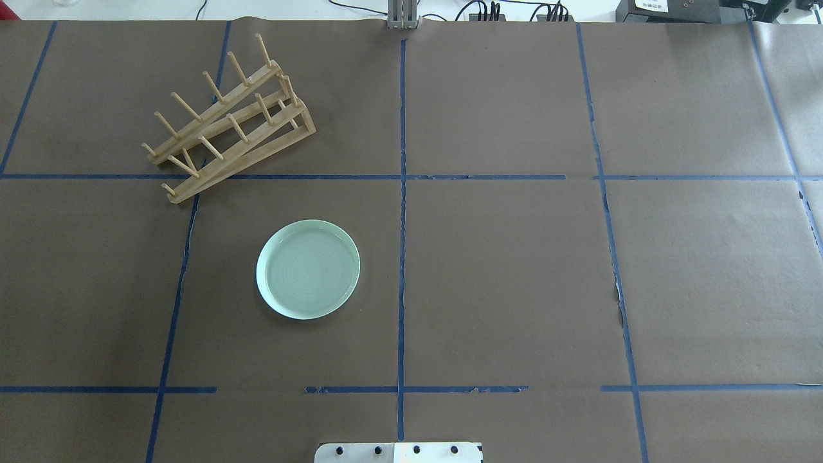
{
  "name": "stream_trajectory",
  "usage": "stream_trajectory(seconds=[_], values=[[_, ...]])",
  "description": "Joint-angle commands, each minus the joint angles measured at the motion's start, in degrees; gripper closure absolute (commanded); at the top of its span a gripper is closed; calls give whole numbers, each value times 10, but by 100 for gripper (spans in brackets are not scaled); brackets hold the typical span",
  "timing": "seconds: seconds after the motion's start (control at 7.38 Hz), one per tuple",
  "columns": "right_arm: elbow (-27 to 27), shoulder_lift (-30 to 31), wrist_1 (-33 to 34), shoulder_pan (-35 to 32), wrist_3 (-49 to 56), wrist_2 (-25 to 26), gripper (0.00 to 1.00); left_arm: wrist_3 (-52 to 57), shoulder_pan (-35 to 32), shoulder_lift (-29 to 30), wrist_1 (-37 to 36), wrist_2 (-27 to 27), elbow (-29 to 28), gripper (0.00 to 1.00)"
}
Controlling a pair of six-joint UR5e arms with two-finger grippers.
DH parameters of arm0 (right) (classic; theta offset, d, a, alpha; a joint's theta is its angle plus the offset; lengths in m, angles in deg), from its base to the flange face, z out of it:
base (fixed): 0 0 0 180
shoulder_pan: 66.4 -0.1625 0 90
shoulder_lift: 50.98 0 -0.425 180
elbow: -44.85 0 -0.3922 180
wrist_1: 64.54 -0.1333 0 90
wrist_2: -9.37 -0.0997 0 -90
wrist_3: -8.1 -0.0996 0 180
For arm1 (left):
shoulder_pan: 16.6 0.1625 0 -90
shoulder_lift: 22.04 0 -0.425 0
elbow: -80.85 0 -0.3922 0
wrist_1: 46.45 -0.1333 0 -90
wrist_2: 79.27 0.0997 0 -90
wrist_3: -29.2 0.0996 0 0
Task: Place plate on rack
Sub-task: 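Move the left gripper toward the pale green plate on the table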
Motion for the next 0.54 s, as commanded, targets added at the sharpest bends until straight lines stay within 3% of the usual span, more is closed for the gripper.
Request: stream_trajectory(seconds=[0.0,0.41], values=[[0,0,0,0,0,0,0,3,0,2,4,0,6,0],[0,0,0,0,0,0,0,-1,1,3,0,4,-1,0]])
